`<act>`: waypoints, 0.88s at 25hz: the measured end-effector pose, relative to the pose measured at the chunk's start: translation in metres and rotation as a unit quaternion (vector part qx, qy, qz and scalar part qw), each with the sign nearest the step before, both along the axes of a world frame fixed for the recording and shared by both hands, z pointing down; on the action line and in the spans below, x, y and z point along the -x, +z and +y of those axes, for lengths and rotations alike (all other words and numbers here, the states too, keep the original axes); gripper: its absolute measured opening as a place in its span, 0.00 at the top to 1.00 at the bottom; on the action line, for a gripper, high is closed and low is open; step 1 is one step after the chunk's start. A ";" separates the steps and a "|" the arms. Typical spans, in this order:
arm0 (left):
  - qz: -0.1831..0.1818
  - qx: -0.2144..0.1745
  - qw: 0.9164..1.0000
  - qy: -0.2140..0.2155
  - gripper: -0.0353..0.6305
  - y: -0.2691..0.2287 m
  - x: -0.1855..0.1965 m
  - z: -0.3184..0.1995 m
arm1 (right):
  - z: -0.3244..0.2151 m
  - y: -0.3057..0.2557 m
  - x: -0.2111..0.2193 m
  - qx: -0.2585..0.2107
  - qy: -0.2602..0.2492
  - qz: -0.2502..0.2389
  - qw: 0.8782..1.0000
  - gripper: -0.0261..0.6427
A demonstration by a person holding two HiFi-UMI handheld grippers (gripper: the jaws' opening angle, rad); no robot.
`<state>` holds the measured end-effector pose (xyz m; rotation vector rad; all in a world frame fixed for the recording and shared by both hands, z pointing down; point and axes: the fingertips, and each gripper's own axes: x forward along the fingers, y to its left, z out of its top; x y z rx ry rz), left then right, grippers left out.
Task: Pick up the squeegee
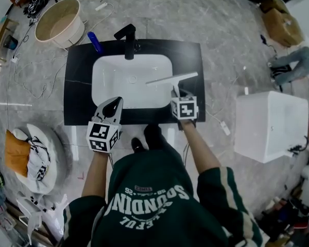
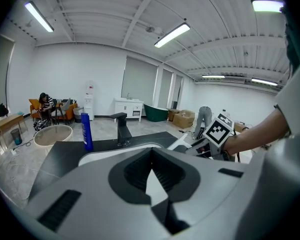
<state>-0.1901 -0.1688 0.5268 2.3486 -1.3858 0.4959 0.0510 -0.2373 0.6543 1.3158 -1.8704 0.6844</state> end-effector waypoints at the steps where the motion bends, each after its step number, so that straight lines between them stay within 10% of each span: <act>1: 0.000 -0.005 1.000 -0.001 0.94 -0.003 0.002 0.002 | 0.003 -0.005 0.004 -0.003 -0.004 -0.002 1.000 0.85; 22: -0.003 -0.074 0.997 -0.019 0.94 -0.056 0.030 0.008 | 0.024 -0.139 0.045 -0.158 -0.028 -0.083 0.984 0.85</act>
